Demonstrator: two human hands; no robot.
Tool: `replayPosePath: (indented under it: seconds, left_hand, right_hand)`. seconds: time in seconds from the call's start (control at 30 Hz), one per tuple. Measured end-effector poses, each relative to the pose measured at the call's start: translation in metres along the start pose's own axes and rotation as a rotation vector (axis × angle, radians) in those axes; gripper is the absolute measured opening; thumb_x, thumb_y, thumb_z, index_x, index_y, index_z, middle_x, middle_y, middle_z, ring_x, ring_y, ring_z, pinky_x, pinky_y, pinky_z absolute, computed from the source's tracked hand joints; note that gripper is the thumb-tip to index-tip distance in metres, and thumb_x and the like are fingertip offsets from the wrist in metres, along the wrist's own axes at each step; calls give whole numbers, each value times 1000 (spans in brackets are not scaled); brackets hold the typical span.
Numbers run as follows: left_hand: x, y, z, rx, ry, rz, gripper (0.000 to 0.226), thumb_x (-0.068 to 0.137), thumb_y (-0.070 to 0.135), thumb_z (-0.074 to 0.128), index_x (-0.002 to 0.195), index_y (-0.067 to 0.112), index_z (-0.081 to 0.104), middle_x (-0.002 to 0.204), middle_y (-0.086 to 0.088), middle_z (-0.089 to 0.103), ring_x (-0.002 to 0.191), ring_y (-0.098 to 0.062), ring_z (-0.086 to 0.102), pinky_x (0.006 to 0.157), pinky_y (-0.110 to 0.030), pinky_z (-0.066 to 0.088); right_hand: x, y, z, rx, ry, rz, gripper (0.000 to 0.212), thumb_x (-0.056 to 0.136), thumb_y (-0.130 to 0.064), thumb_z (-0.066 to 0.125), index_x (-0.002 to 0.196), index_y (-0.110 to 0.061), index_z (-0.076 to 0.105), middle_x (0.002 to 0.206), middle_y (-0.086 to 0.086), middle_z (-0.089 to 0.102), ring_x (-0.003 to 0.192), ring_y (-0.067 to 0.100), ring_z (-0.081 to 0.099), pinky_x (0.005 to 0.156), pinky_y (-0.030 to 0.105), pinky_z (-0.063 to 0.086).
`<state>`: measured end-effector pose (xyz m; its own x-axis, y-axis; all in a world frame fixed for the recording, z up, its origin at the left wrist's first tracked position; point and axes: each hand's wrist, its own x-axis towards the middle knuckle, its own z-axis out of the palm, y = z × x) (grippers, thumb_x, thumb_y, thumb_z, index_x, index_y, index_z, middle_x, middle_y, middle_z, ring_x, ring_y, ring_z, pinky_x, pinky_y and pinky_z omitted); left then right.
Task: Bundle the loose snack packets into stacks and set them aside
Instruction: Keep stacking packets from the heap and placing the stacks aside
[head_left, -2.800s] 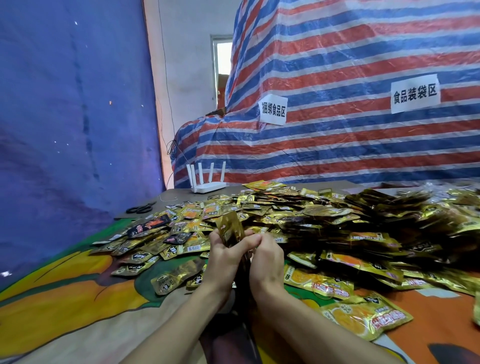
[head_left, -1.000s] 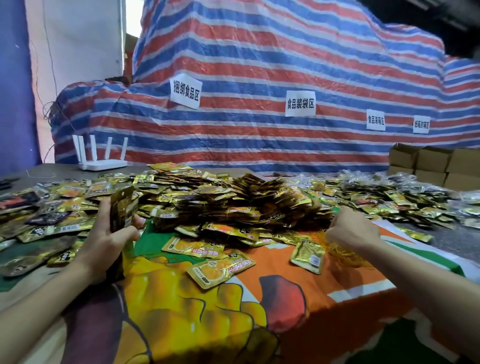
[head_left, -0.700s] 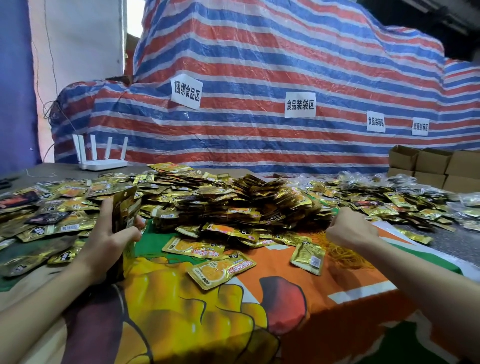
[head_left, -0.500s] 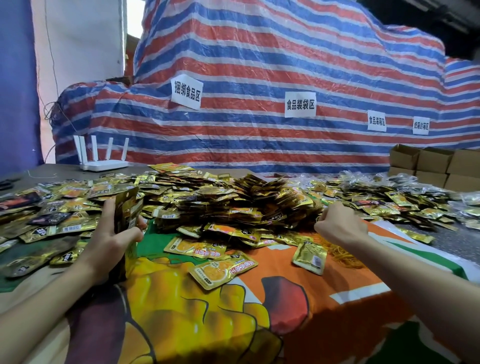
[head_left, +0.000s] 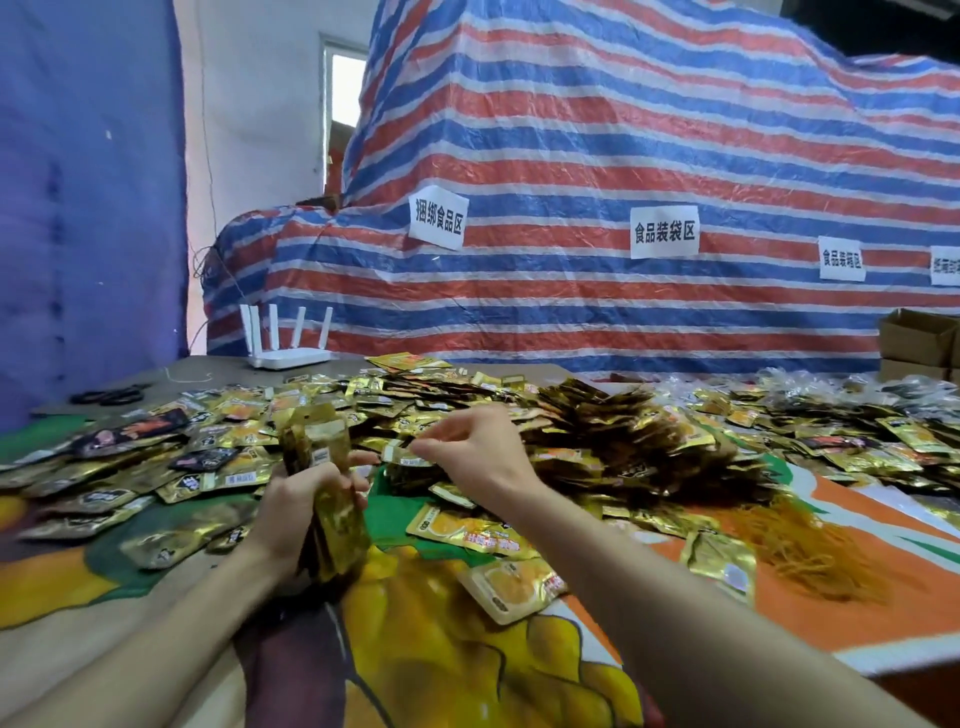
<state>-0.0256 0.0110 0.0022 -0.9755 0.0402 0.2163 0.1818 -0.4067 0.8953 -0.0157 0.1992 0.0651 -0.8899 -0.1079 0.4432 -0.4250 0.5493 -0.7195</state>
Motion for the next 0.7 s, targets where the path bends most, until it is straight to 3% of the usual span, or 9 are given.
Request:
replayPosePath:
  seconds: [0.1,0.2,0.27,0.33,0.4,0.5,0.6,0.7]
  left_hand:
    - [-2,8,-3,-139,-57,-184,25,69,13,53,74,5,76,68,-12,61,54,-24,59,58,-34,49]
    - [-2,13,-4,-133,-55,-249,23,66,11,53,71,3,73,63,-11,61,47,-23,59,47,-29,52]
    - [-3,16,-4,-101,-55,-252,25,59,11,56,78,3,70,64,-9,60,50,-21,56,51,-28,48]
    - [-3,20,-5,-114,-97,-257,42,53,10,60,94,4,63,68,-8,56,57,-21,51,54,-29,45]
    - [0,20,-9,-183,-161,-261,57,53,6,58,110,6,56,72,-8,54,63,-20,45,55,-30,45]
    - [1,21,-10,-240,-256,-268,62,52,-1,55,114,6,52,78,-8,52,62,-18,46,58,-31,46]
    - [3,20,-11,-354,-373,-271,68,53,1,64,119,6,48,80,-7,46,61,-18,47,60,-31,44]
    - [6,22,-15,-391,-351,-230,64,56,4,60,119,4,50,77,-7,44,60,-17,44,59,-30,39]
  right_hand:
    - [9,-4,40,218,-69,26,17,81,-31,84,87,-15,82,75,-7,73,68,-1,65,60,16,49]
    - [10,9,63,342,31,58,8,83,-22,82,87,-15,83,79,-4,75,80,10,70,69,26,55]
    - [9,17,66,365,90,69,6,85,-18,80,88,-13,82,83,2,76,86,19,72,77,33,57]
    - [12,21,62,359,68,52,7,84,-19,81,86,-12,82,81,3,77,85,19,72,78,36,57]
    - [11,23,58,397,12,43,7,84,-20,82,83,-13,81,75,-1,77,77,11,72,67,27,57]
    - [10,25,57,461,-83,111,7,86,-19,79,80,-15,79,69,-5,72,64,4,65,54,17,46]
    - [12,25,52,636,-233,227,6,86,-11,70,82,-7,70,76,6,63,67,14,53,61,29,38]
    - [10,19,43,915,-360,263,10,64,-16,61,69,-8,61,75,9,62,69,19,54,71,34,38]
